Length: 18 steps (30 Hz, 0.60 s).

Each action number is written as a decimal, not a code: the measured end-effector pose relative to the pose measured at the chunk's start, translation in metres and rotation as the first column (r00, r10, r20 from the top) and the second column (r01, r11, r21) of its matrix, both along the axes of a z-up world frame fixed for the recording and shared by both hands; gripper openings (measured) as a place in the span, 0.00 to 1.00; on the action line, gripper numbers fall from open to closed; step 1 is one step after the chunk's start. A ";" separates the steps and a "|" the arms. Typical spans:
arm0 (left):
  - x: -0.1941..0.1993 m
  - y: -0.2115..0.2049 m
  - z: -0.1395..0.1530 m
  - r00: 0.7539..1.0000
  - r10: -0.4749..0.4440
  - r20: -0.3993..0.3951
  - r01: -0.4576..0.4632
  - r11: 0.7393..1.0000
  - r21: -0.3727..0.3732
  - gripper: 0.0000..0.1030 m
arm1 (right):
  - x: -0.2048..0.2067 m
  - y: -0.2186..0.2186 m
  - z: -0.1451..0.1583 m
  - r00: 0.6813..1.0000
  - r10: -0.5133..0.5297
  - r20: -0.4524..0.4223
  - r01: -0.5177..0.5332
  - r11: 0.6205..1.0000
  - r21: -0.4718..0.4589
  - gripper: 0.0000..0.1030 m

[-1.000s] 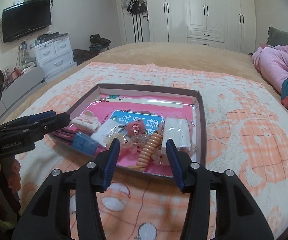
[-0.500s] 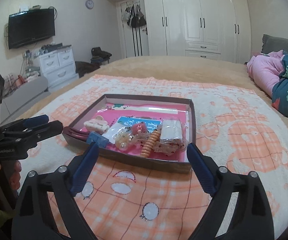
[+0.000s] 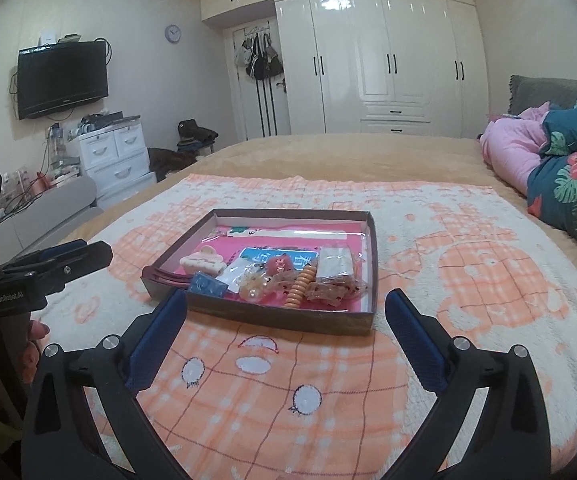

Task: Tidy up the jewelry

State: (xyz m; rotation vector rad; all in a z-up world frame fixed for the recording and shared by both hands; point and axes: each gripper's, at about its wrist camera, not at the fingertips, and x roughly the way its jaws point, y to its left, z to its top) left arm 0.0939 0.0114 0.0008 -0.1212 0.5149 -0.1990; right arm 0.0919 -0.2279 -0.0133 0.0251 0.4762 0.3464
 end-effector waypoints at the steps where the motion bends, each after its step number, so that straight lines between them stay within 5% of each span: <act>1: -0.002 0.000 -0.001 1.000 -0.001 -0.001 0.001 1.000 0.001 0.89 | -0.002 0.000 0.001 1.000 -0.006 0.007 0.006 1.000 -0.001 0.94; 18: -0.031 0.003 -0.012 0.999 0.033 -0.001 -0.033 0.999 0.009 0.89 | -0.043 0.005 -0.013 0.996 -0.040 0.084 0.044 0.998 -0.044 0.94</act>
